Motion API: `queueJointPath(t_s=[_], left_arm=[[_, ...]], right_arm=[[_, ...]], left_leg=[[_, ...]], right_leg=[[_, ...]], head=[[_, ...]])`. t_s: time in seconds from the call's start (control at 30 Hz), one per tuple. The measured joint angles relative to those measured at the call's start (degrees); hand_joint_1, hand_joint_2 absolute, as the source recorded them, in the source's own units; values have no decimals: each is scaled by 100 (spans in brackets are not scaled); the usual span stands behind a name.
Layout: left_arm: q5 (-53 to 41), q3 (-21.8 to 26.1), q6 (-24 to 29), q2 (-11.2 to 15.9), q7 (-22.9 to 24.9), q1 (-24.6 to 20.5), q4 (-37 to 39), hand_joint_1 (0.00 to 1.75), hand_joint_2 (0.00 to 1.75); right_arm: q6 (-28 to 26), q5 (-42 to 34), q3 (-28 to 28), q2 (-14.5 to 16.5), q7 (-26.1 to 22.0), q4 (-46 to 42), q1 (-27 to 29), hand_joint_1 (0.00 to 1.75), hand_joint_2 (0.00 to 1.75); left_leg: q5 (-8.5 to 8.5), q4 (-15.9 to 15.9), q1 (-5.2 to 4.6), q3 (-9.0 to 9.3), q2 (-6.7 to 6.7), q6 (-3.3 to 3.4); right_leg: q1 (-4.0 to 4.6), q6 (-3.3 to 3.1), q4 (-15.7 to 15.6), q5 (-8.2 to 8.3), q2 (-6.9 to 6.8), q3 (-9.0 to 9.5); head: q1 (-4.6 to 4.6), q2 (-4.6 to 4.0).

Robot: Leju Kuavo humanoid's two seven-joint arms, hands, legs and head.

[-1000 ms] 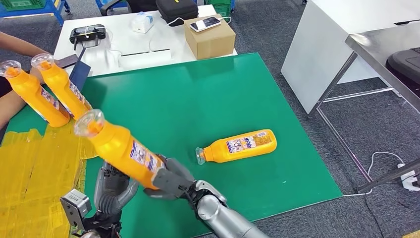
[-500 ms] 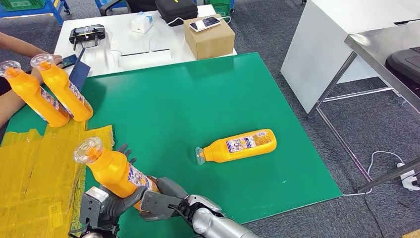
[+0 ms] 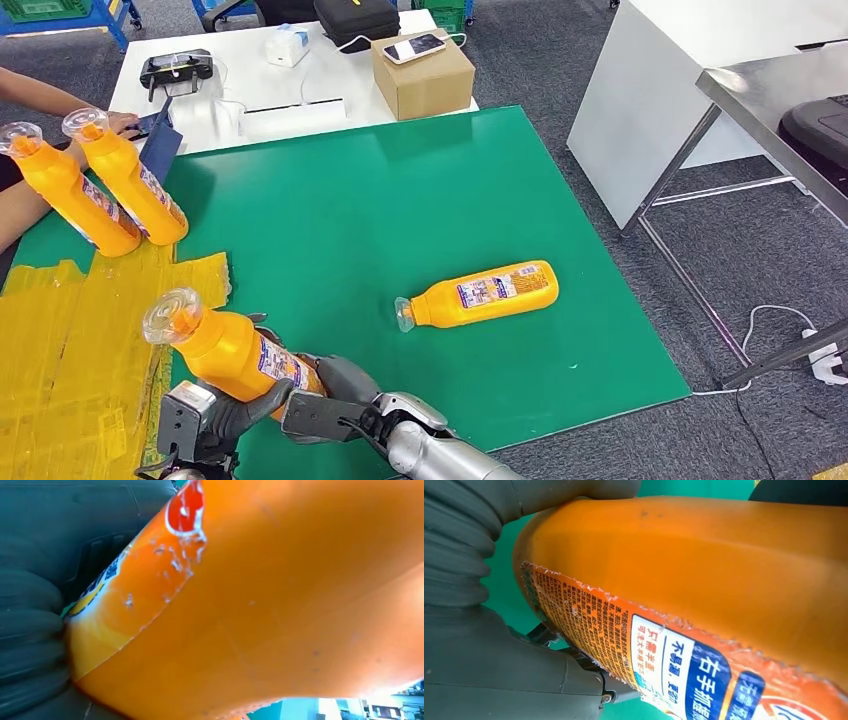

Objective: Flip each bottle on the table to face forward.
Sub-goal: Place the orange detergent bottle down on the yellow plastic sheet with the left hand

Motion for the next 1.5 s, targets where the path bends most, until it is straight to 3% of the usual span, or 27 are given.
queueJointPath(t_s=[0.13,0.17,0.3,0.37,0.47,0.53,0.6,0.77,0.9,1.0,1.13,1.23,1.37,1.5], left_arm=[[-3,0,-3,0,-4,0,-38,175,175],[-10,2,-1,1,-9,1,-59,175,175],[-128,118,114,35,-107,29,-283,175,175],[-533,300,477,89,-243,62,-488,175,175],[-2496,718,2103,178,-310,156,-793,175,175],[-4079,1020,3316,216,-78,246,-914,175,175],[-5095,1285,3838,276,234,338,-935,175,175],[-6245,1701,3873,454,797,480,-794,175,175],[-7415,1717,3458,770,1825,587,-467,175,175],[-7504,1668,3337,1003,2148,633,-274,175,175],[-7512,1294,2703,1483,2680,587,115,175,175],[-7512,1031,2473,1785,2735,351,683,175,175],[-7500,819,2414,2056,2668,-65,1378,6,175],[-7420,692,2402,2182,2629,-354,1859,0,175]], right_arm=[[-92,82,-31,2,6,-8,20,5,175],[-170,163,-57,-1,23,-33,38,0,175],[-367,451,-346,-141,151,-438,157,0,175],[-309,549,-610,-360,214,-878,228,0,175],[-155,795,-1064,-803,243,-1683,322,0,175],[-38,888,-1317,-1112,239,-2209,376,0,175],[87,857,-1514,-1398,240,-2660,396,0,175],[257,744,-1830,-1928,285,-3369,377,0,175],[356,687,-1951,-2309,349,-3709,355,0,175],[410,661,-2021,-2507,357,-3859,351,0,175],[651,540,-2035,-2684,431,-3952,297,0,175],[851,508,-2019,-2823,499,-3941,191,0,175],[976,551,-1967,-2956,581,-3865,40,0,175],[995,686,-1943,-3198,719,-3795,-11,0,175]], left_leg=[[0,0,0,0,0,0],[0,0,0,0,0,0],[0,0,0,-3,-1,0],[0,0,0,-4,-3,0],[0,0,0,-5,-3,0],[1,1,-1,-5,-6,1],[1,1,-2,-5,-9,2],[1,1,-5,-5,-9,2],[1,0,-5,-5,-7,2],[1,0,-5,-5,-6,2],[2,0,-5,-5,-11,2],[7,-1,-7,0,-26,8],[14,-7,-17,28,-74,16],[0,-32,-35,91,-123,17]], right_leg=[[0,0,0,0,0,0],[0,0,0,0,0,0],[1,0,0,0,-1,-1],[0,0,0,0,-2,-1],[-1,0,0,0,-2,0],[-4,0,0,0,-4,0],[-7,1,0,0,-6,0],[-7,1,-1,0,-7,0],[-4,1,0,1,-8,0],[-3,1,0,1,-8,-1],[-3,1,0,1,-11,-1],[-11,1,1,0,-27,10],[-30,16,7,-17,-76,48],[-51,21,7,-43,-127,90]], head=[[0,0],[0,0],[0,0],[0,0],[0,0],[1,0],[1,0],[-1,0],[1,0],[0,0],[-2,0],[-1,0],[-3,0],[-5,0]])
